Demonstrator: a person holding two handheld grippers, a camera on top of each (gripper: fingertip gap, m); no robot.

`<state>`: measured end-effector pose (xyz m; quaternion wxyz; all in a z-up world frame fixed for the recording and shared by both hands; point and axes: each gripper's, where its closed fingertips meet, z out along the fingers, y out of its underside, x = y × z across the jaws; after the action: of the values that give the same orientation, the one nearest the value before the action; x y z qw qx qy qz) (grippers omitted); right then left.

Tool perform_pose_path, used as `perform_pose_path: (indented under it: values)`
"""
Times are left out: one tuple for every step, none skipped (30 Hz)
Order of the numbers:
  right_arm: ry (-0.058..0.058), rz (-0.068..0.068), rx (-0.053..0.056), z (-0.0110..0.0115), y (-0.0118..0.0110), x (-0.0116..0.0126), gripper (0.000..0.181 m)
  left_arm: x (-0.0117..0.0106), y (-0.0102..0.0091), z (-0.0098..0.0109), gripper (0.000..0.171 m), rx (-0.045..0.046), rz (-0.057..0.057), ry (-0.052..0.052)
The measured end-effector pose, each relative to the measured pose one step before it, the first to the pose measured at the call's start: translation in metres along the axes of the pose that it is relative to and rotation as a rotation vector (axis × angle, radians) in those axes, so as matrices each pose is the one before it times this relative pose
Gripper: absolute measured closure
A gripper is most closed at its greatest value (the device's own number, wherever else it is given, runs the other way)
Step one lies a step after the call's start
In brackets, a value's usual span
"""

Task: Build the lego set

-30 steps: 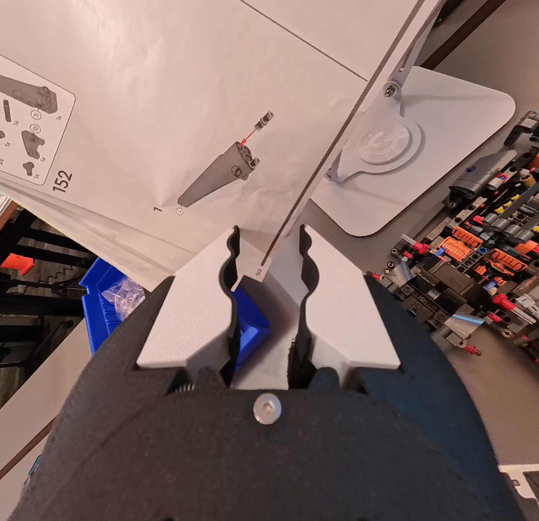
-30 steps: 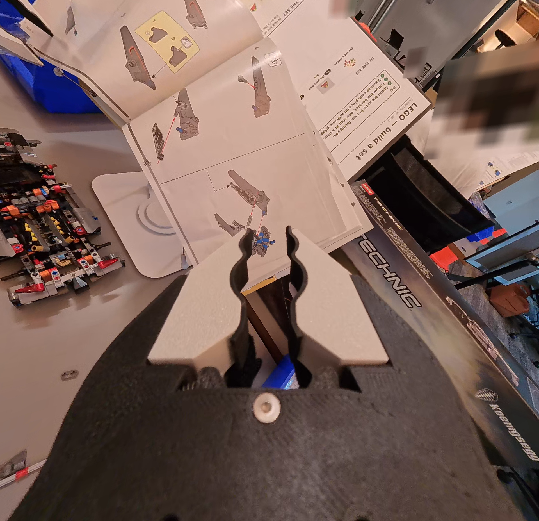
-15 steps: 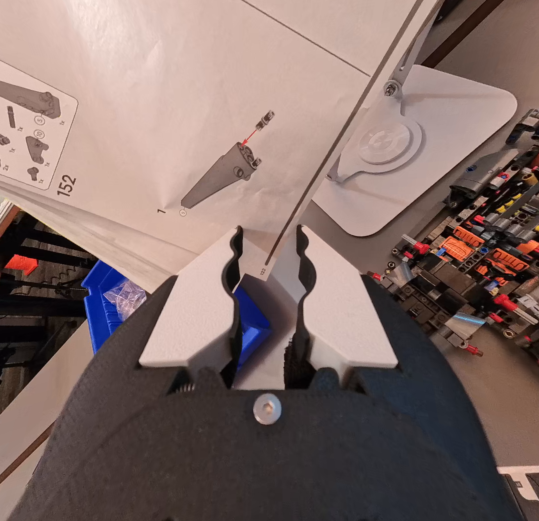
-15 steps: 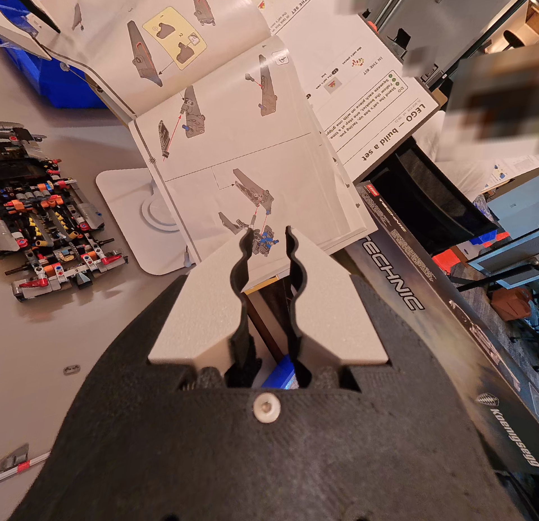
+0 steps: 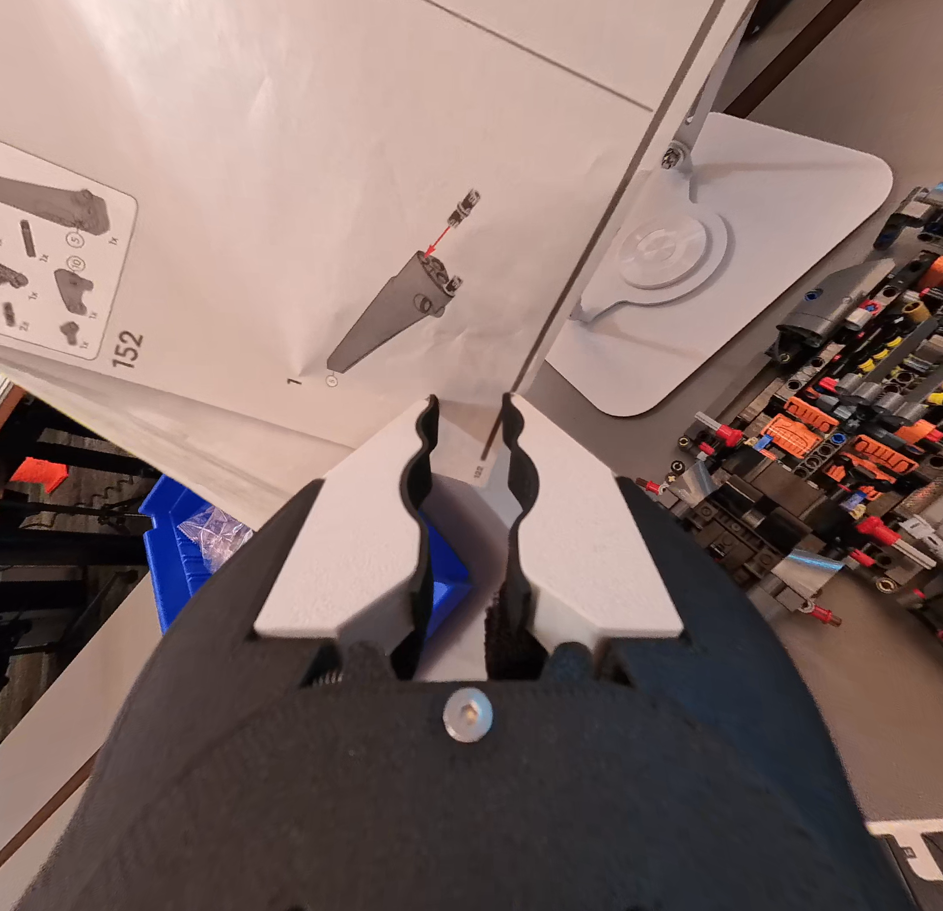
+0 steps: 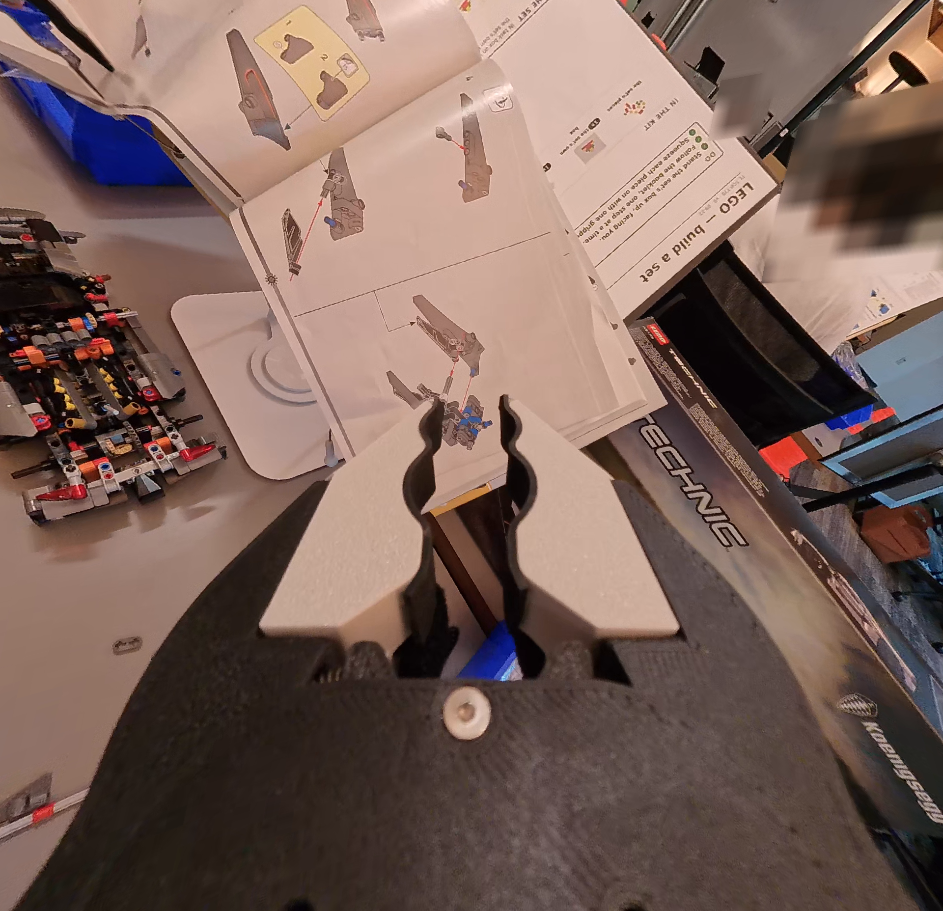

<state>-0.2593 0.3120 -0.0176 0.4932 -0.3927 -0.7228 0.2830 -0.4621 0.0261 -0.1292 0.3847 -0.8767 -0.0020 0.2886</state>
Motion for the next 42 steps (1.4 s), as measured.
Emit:
perform_pose_path:
  values:
    - [-0.0011, -0.0005, -0.0008, 0.00030, 0.00007, -0.00032, 0.161, 0.00017, -0.00055, 0.00009, 0.152, 0.00114, 0.0022, -0.0013]
    - [0.0000, -0.0006, -0.0006, 0.00006, -0.00006, -0.00010, 0.161, 0.00045, -0.00033, 0.00001, 0.155, 0.00020, 0.0019, 0.0013]
    - [0.0001, -0.0001, 0.0003, 0.00002, -0.00009, -0.00006, 0.161, 0.00006, -0.00056, 0.00004, 0.160, 0.00135, 0.0021, -0.0010]
    - [-0.0001, 0.0003, 0.0010, -0.00006, -0.00018, -0.00001, 0.161, -0.00080, -0.00060, 0.00000, 0.164, 0.00184, 0.0006, -0.0068]
    - [0.0000, 0.0004, 0.0006, -0.00006, 0.00000, 0.00003, 0.161, -0.00037, -0.00050, 0.00009, 0.169, 0.00139, 0.0025, -0.0043]
    - [0.0000, 0.0001, -0.0005, -0.00003, 0.00007, 0.00000, 0.161, 0.00075, -0.00053, 0.00005, 0.171, 0.00148, 0.0013, 0.0026]
    - [0.0001, -0.0003, -0.0007, -0.00005, 0.00010, 0.00003, 0.161, 0.00069, -0.00049, 0.00030, 0.171, 0.00096, -0.0003, 0.0018]
    - [-0.0002, -0.0002, 0.0001, -0.00008, 0.00001, -0.00004, 0.161, 0.00052, -0.00033, 0.00031, 0.171, -0.00087, 0.0019, 0.0005]
    - [-0.0005, 0.0002, 0.0009, -0.00016, -0.00020, -0.00016, 0.161, 0.00111, -0.00058, 0.00022, 0.169, 0.00095, 0.0019, 0.0030]
    - [-0.0006, 0.0000, 0.0006, -0.00018, -0.00011, -0.00007, 0.161, 0.00242, -0.00160, -0.00020, 0.164, 0.00830, 0.0017, 0.0111]
    - [0.0002, -0.0009, -0.0003, -0.00024, -0.00008, -0.00008, 0.161, 0.00210, -0.00234, -0.00048, 0.156, 0.01222, -0.0016, 0.0083]
    - [0.0009, -0.0005, -0.0001, -0.00039, 0.00024, 0.00025, 0.161, -0.00141, -0.00211, -0.00074, 0.150, 0.01094, -0.0076, -0.0150]
    - [0.0007, 0.0015, 0.0013, -0.00036, 0.00004, 0.00043, 0.161, -0.00048, -0.00128, -0.00045, 0.141, 0.00508, -0.0016, -0.0099]
    - [0.0005, 0.0024, 0.0019, -0.00055, 0.00004, 0.00052, 0.161, 0.00017, -0.00022, -0.00051, 0.133, -0.00089, 0.0074, -0.0071]
    - [0.0009, 0.0014, 0.0013, -0.00059, 0.00007, 0.00056, 0.161, -0.00075, 0.00020, -0.00022, 0.130, -0.00146, 0.0072, -0.0135]
    - [0.0009, 0.0005, 0.0009, -0.00048, 0.00002, 0.00034, 0.161, -0.00024, 0.00027, 0.00031, 0.127, 0.00082, -0.0017, -0.0081]
    - [0.0001, 0.0006, 0.0019, -0.00031, -0.00032, -0.00002, 0.161, 0.00181, -0.00014, 0.00083, 0.121, 0.00314, -0.0075, 0.0038]
    - [-0.0013, 0.0004, 0.0021, -0.00011, -0.00045, -0.00024, 0.161, 0.00288, -0.00034, 0.00092, 0.116, 0.00505, -0.0010, 0.0070]
    - [-0.0012, -0.0007, 0.0003, 0.00016, -0.00015, -0.00040, 0.161, 0.00137, -0.00005, 0.00097, 0.116, 0.00246, 0.0060, -0.0064]
    - [-0.0011, -0.0014, -0.0002, 0.00022, -0.00016, -0.00041, 0.161, 0.00049, 0.00034, 0.00102, 0.115, -0.00326, 0.0107, -0.0135]
    - [-0.0020, -0.0009, 0.0005, 0.00027, -0.00026, -0.00057, 0.161, 0.00252, -0.00036, 0.00066, 0.113, -0.00033, 0.0206, -0.0061]
    - [-0.0016, -0.0009, 0.0007, 0.00006, -0.00036, -0.00058, 0.161, 0.00356, -0.00102, -0.00005, 0.110, 0.00417, 0.0183, 0.0022]
    - [-0.0007, -0.0013, 0.0009, -0.00005, -0.00039, -0.00032, 0.161, 0.00282, -0.00135, -0.00040, 0.108, 0.00810, 0.0025, 0.0040]
    - [-0.0010, -0.0006, 0.0021, -0.00010, -0.00061, -0.00038, 0.161, 0.00225, -0.00119, -0.00042, 0.105, 0.01072, -0.0060, 0.0052]
    - [-0.0018, -0.0005, 0.0029, -0.00036, -0.00071, -0.00052, 0.161, 0.00083, 0.00002, -0.00014, 0.102, 0.00484, -0.0047, -0.0033]
    - [-0.0007, -0.0008, 0.0020, -0.00042, -0.00060, -0.00033, 0.161, 0.00009, 0.00043, -0.00021, 0.095, 0.00236, 0.0018, -0.0105]
    - [0.0003, -0.0005, 0.0020, -0.00056, -0.00049, 0.00006, 0.161, 0.00029, -0.00017, -0.00087, 0.093, 0.00660, 0.0001, -0.0090]
    - [-0.0004, 0.0007, 0.0030, -0.00059, -0.00050, 0.00002, 0.161, 0.00153, -0.00109, -0.00084, 0.089, 0.01179, -0.0062, -0.0002]
    - [-0.0002, 0.0011, 0.0030, -0.00069, -0.00037, 0.00017, 0.161, 0.00251, -0.00071, -0.00072, 0.084, 0.00968, -0.0076, 0.0072]
    - [0.0002, 0.0007, 0.0026, -0.00052, -0.00047, 0.00013, 0.161, 0.00057, 0.00057, -0.00017, 0.082, 0.00041, -0.0074, -0.0040]
    - [-0.0007, 0.0002, 0.0028, -0.00050, -0.00055, -0.00005, 0.161, -0.00226, 0.00161, 0.00033, 0.082, -0.00701, -0.0009, -0.0216]
    - [-0.0014, -0.0003, 0.0027, -0.00025, -0.00054, -0.00032, 0.161, -0.00442, 0.00213, 0.00040, 0.087, -0.01083, 0.0038, -0.0351]
    - [-0.0013, -0.0011, 0.0016, -0.00012, -0.00060, -0.00047, 0.161, -0.00409, 0.00088, 0.00087, 0.094, -0.00501, 0.0057, -0.0341]
    - [-0.0011, -0.0015, 0.0009, -0.00003, -0.00056, -0.00062, 0.161, -0.00020, -0.00010, 0.00142, 0.096, -0.00058, 0.0101, -0.0123]
    - [-0.0015, -0.0013, 0.0015, -0.00002, -0.00066, -0.00054, 0.161, 0.00166, 0.00085, 0.00196, 0.098, -0.00857, 0.0147, -0.0021]
    - [-0.0015, -0.0009, 0.0020, -0.00008, -0.00071, -0.00060, 0.161, -0.00220, 0.00116, 0.00207, 0.114, -0.01003, 0.0137, -0.0286]
    - [-0.0011, -0.0008, 0.0020, -0.00021, -0.00077, -0.00053, 0.161, -0.00430, -0.00045, 0.00139, 0.131, -0.00056, 0.0129, -0.0434]
    - [-0.0009, -0.0011, 0.0019, -0.00019, -0.00056, -0.00036, 0.161, 0.00114, -0.00100, 0.00101, 0.138, 0.00030, 0.0124, -0.0056]
    - [-0.0005, -0.0006, 0.0014, -0.00023, -0.00045, -0.00025, 0.161, 0.00250, -0.00148, -0.00033, 0.145, 0.00058, 0.0080, 0.0068]
    - [-0.0002, 0.0002, 0.0012, -0.00026, -0.00031, -0.00010, 0.161, -0.00072, -0.00318, -0.00213, 0.157, 0.01121, 0.0051, -0.0115]
    - [-0.0005, 0.0002, 0.0012, -0.00017, -0.00028, -0.00003, 0.161, -0.00183, -0.00388, -0.00309, 0.161, 0.01612, 0.0031, -0.0150]
    - [-0.0004, 0.0001, 0.0010, 0.00004, -0.00027, -0.00010, 0.161, -0.00219, -0.00354, -0.00361, 0.166, 0.01466, 0.0027, -0.0113]
